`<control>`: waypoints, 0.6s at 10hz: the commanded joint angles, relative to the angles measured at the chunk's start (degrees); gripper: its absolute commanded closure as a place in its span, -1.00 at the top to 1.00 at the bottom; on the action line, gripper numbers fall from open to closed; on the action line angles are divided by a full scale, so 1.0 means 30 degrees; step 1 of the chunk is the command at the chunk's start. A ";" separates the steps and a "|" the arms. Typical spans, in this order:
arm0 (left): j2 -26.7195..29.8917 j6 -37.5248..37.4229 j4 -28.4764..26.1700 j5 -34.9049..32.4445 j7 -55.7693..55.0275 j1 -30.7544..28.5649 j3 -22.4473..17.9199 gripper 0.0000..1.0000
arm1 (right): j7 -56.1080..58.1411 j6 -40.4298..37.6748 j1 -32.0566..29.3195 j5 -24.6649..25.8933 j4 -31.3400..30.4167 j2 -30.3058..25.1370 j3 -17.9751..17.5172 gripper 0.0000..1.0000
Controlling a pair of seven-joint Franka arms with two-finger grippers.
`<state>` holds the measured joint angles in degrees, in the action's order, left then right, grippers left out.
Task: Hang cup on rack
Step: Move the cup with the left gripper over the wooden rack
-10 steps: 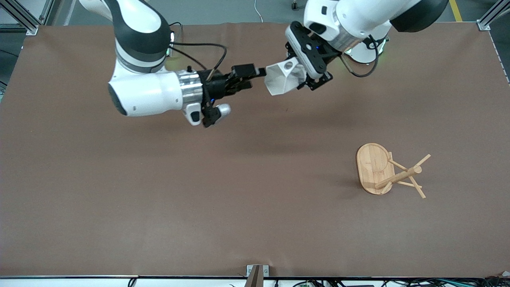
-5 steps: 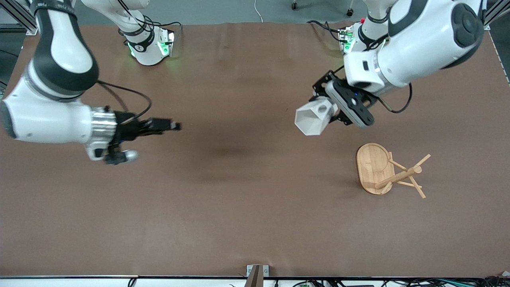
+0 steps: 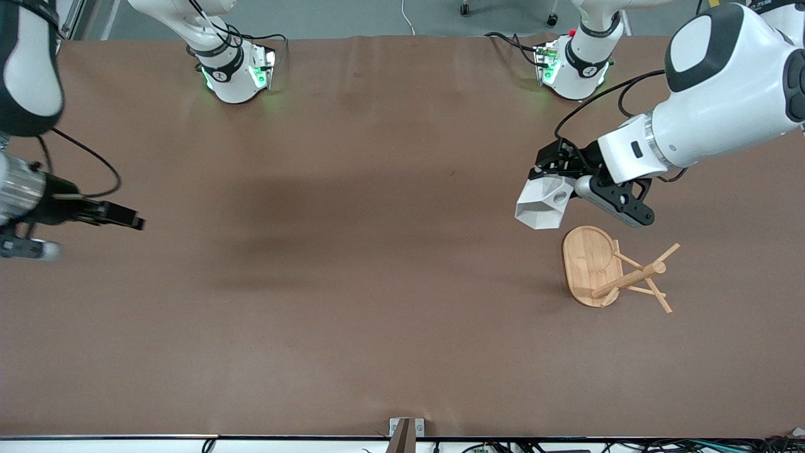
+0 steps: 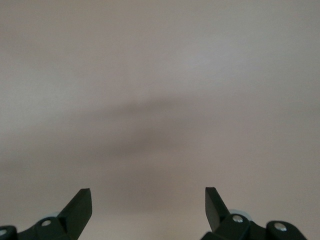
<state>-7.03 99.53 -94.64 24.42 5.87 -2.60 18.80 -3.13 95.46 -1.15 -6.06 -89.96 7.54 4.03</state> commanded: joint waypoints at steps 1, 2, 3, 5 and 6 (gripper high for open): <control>-0.0324 -0.0190 -0.0356 -0.0638 -0.0491 -0.0536 0.0091 -0.99 | 0.0076 -0.1227 0.0062 0.1137 -0.0512 -0.2130 0.0325 1.00; -0.0527 -0.0190 -0.0356 -0.0786 -0.0636 -0.0828 0.0091 -0.99 | 0.0047 -0.2105 0.0003 0.2042 -0.0453 -0.2917 0.0240 1.00; -0.0616 -0.0190 -0.0385 -0.0816 -0.0754 -0.1324 0.0091 -0.99 | -0.0156 -0.3187 -0.0317 0.2225 -0.0394 -0.3418 0.0123 1.00; -0.0501 0.1757 -0.2394 -0.0788 -0.0055 -0.1620 0.0091 -0.99 | -0.0101 -0.5211 -0.0757 0.2343 0.1676 -0.3394 -0.0170 1.00; -0.0210 0.2527 -0.3596 -0.0758 0.0615 -0.1651 0.0091 -0.99 | -0.0042 -0.5336 -0.0875 0.2199 0.1889 -0.3306 -0.0084 1.00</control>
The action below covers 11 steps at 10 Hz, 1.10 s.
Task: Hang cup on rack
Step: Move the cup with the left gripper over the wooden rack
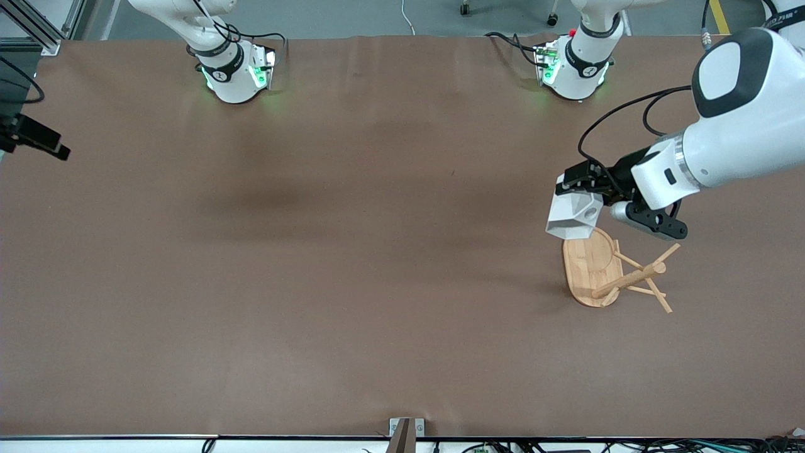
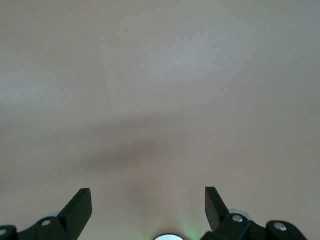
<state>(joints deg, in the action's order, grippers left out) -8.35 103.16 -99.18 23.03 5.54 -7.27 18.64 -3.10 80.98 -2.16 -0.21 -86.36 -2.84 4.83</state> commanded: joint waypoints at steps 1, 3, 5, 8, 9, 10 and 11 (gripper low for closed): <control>0.0409 0.1876 -0.2966 -0.0266 0.1224 -0.0124 0.0143 -0.99 | -0.0020 -0.0539 -0.0451 0.0189 0.0573 0.0185 -0.0349 1.00; 0.0674 0.2699 -0.3939 -0.0149 0.1606 -0.0153 0.0114 -0.99 | 0.0300 -0.0305 -0.0508 0.0130 0.0718 0.0215 -0.0349 1.00; 0.0412 0.2789 -0.3942 -0.0148 0.3359 -0.0647 0.0085 -0.99 | 0.1063 -0.0480 -0.0509 0.0306 0.1272 0.0156 -0.0319 1.00; -0.0203 0.4278 -0.3767 -0.0060 0.4421 -0.0974 -0.0061 -0.99 | 0.1004 -0.0978 -0.0567 0.0161 0.1334 0.0126 -0.0291 1.00; -0.0611 0.4980 -0.3679 -0.0060 0.4451 -0.0974 -0.0062 -0.99 | 0.1063 -0.0949 -0.0597 0.0130 0.1334 0.0127 -0.0261 1.00; -0.0934 0.5538 -0.3475 -0.0031 0.4451 -0.0916 -0.0207 -0.99 | 0.1064 -0.0891 -0.0655 0.0130 0.1334 0.0127 -0.0261 1.00; -0.1343 0.5805 -0.3357 0.0201 0.4480 -0.0857 -0.0296 -0.99 | 0.1064 -0.0804 -0.0656 0.0159 0.1363 0.0156 -0.0290 1.00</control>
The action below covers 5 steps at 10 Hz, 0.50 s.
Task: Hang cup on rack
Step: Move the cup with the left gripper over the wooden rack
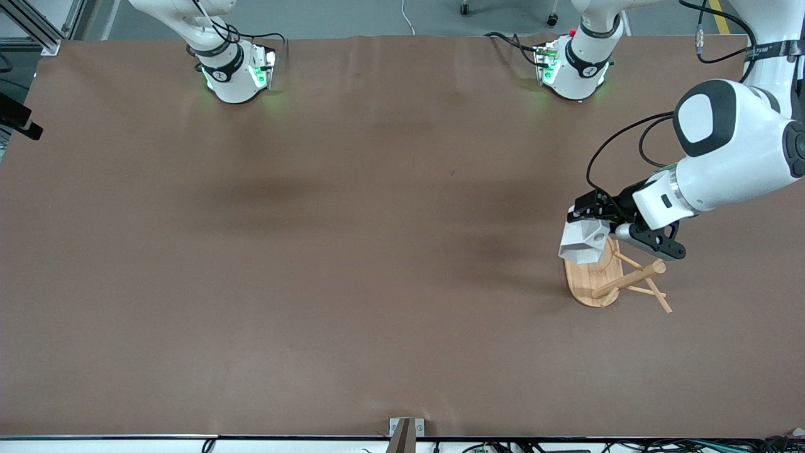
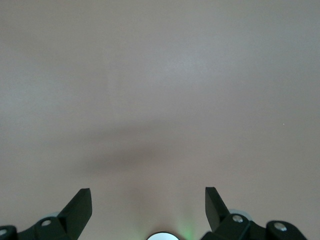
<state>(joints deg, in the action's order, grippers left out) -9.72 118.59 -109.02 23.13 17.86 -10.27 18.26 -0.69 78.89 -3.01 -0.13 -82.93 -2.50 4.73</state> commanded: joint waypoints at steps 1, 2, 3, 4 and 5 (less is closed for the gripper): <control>-0.1066 0.0783 -0.0046 0.0459 0.0374 0.0142 -0.0197 -0.99 | 0.0261 -0.0078 -0.0402 0.0162 0.0222 0.0072 -0.0259 1.00; -0.1184 0.0784 -0.0045 0.0462 0.0374 0.0142 -0.0197 -0.99 | 0.0261 -0.0077 -0.0403 0.0162 0.0222 0.0072 -0.0259 1.00; -0.1330 0.0784 -0.0016 0.0491 0.0374 0.0142 -0.0226 -0.99 | 0.0261 -0.0077 -0.0345 0.0191 0.0222 0.0072 -0.0259 1.00; -0.1506 0.0813 0.0245 0.0550 0.0374 0.0142 -0.0227 -0.99 | 0.0261 -0.0077 -0.0344 0.0162 0.0222 0.0072 -0.0259 1.00; -0.1739 0.0871 0.0538 0.0550 0.0374 0.0113 -0.0343 -0.99 | 0.0290 -0.0077 -0.0344 0.0162 0.0222 0.0072 -0.0259 1.00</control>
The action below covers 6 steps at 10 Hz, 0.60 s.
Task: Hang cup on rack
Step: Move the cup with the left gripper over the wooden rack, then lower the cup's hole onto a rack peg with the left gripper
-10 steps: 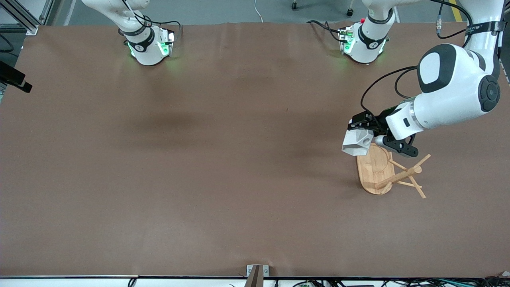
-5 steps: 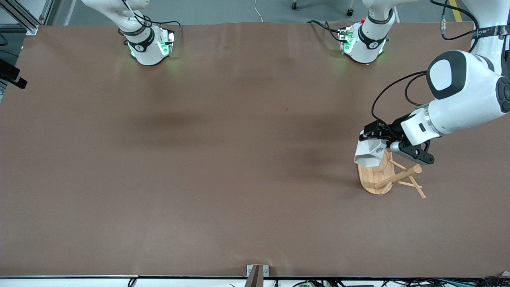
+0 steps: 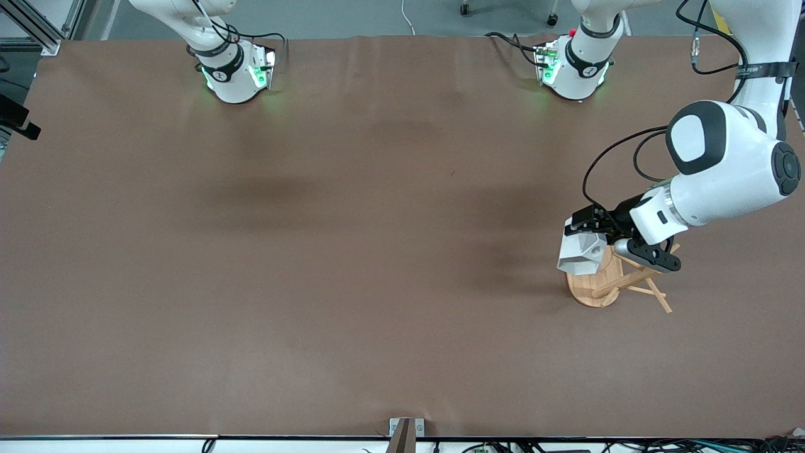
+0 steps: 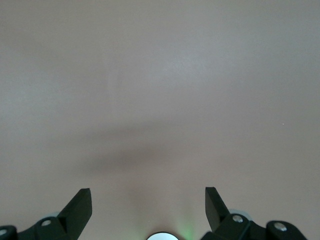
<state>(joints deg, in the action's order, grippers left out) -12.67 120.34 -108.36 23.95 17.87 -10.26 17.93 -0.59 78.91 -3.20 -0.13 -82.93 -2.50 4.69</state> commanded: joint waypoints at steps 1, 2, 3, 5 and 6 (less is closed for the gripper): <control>-0.0874 0.0317 0.0348 0.0308 0.0370 0.0081 -0.0349 -0.99 | 0.0256 -0.0083 -0.0281 0.0133 0.0222 0.0070 -0.0245 1.00; -0.0875 0.0317 0.0377 0.0309 0.0370 0.0081 -0.0582 -0.99 | 0.0256 -0.0025 -0.0310 0.0104 0.0222 0.0070 -0.0216 1.00; -0.0904 0.0317 0.0349 0.0309 0.0399 0.0023 -0.0643 -0.99 | 0.0256 0.0091 -0.0311 0.0132 0.0222 0.0099 -0.0245 1.00; -0.1080 0.0317 0.0465 0.0716 0.0837 -0.0036 -0.0759 -0.99 | 0.0227 0.0823 -0.0311 0.0045 0.0192 0.0128 -0.0245 1.00; -0.1080 0.0317 0.0466 0.0893 0.0984 -0.0036 -0.0906 -0.99 | 0.0227 0.0854 -0.0311 0.0045 0.0192 0.0216 -0.0245 1.00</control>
<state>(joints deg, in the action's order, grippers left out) -14.12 120.53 -107.15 25.14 18.72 -10.40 15.79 -0.55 81.17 -3.21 -0.14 -82.93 -2.39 4.68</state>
